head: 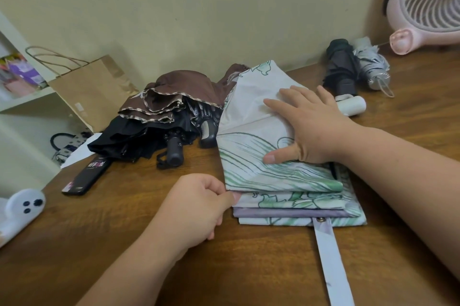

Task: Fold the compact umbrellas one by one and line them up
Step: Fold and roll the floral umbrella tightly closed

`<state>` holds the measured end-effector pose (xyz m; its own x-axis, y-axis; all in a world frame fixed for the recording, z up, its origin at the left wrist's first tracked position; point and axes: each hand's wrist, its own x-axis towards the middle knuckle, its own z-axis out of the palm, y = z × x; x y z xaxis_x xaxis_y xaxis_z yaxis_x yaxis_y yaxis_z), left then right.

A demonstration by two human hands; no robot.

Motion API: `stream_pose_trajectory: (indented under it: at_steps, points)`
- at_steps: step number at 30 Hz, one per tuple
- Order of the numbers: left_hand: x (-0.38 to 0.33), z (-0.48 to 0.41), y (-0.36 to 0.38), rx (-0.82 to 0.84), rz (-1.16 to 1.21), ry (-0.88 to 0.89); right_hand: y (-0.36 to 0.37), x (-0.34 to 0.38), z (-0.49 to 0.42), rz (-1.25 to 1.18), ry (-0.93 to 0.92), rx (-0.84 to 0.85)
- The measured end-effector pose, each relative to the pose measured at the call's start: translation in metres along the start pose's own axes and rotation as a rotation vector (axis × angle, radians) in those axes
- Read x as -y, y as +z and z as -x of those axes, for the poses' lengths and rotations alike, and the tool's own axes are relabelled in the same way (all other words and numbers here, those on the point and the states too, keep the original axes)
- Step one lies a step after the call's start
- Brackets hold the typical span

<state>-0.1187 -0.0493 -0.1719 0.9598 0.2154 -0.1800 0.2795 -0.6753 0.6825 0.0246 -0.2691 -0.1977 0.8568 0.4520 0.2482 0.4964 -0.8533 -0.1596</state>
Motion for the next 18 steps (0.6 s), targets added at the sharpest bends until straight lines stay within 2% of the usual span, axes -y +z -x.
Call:
stream_pose_trajectory:
  at_steps: [5, 8, 14, 18]
  points:
    - [0.004, -0.002, 0.007, -0.090, -0.152, 0.067, -0.004, -0.002, 0.000, -0.003, -0.011, 0.053]
    - [0.010, 0.000, 0.013, -0.238, -0.331, 0.244, -0.005, -0.002, 0.000, 0.000, -0.016, 0.070]
    - [0.019, 0.003, 0.017, -0.397, -0.431, 0.578, -0.006, -0.003, 0.001, -0.013, -0.026, 0.091]
    - [0.013, -0.003, 0.013, -0.358, -0.557, 0.873, -0.007, -0.004, 0.000, -0.020, -0.030, 0.090]
